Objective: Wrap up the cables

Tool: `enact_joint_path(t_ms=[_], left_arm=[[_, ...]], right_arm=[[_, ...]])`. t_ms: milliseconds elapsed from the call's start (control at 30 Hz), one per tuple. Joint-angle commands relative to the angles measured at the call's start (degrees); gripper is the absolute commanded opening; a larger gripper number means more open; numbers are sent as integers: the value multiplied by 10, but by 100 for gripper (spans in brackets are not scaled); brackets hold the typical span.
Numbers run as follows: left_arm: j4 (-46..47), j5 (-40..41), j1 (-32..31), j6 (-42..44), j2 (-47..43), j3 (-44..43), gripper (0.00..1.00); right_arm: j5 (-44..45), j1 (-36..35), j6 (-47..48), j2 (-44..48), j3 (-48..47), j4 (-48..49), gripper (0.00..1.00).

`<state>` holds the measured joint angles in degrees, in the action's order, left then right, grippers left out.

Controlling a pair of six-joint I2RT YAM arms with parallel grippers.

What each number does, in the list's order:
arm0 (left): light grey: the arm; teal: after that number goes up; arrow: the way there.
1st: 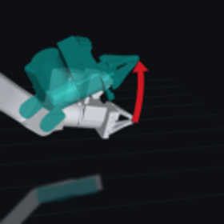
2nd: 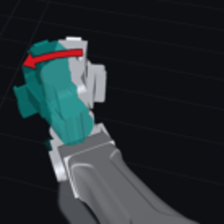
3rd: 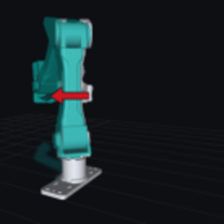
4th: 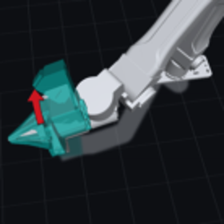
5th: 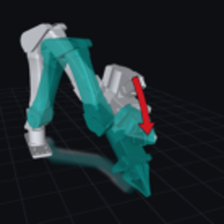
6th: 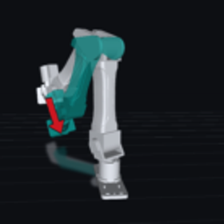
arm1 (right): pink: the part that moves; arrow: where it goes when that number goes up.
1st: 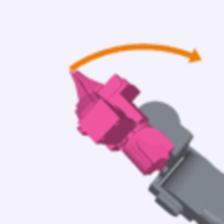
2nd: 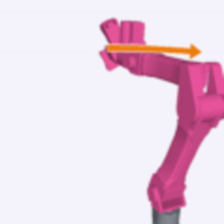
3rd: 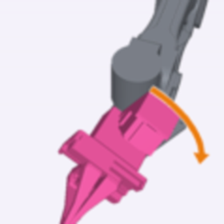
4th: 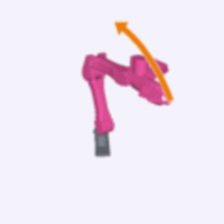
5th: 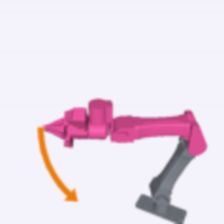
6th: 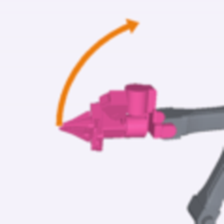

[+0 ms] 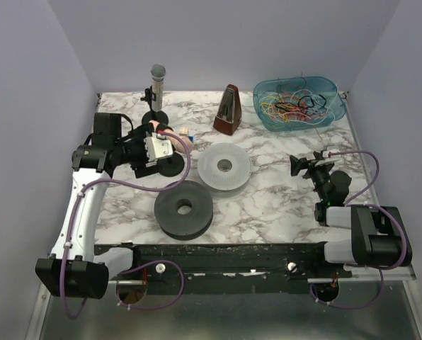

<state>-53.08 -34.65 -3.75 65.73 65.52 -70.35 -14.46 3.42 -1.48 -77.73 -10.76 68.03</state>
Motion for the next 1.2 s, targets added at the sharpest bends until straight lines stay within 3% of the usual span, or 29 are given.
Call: enact_joint_path(t_ms=[0,133,500,633,767,867,933,1033,1167], left_arm=[[-126,-139,-2,108,10,-70,98],[-74,-195,-20,62,23,-84,98],[154,-78,-79,-15,95,-49,95],[176,-74,-81,-18,116,-50,77],[151,-83,-85,21,118,-40,46],[150,-90,-86,-2,114,-51,19],[156,-94,-88,-35,111,-65,7],[170,-68,-98,-87,109,-96,0],[206,-18,-105,-176,109,-125,0]], right_arm=[[-6,-1,9,-3,-5,16,100],[-6,0,9,-1,-5,16,100],[-7,-1,9,-2,-4,17,100],[-7,0,9,-2,-4,18,100],[-7,-1,9,-2,-4,18,100],[-7,-1,9,-1,-4,18,100],[-7,-1,9,-2,-3,18,100],[-25,0,9,22,-14,-11,100],[-55,0,38,116,-72,-189,100]])
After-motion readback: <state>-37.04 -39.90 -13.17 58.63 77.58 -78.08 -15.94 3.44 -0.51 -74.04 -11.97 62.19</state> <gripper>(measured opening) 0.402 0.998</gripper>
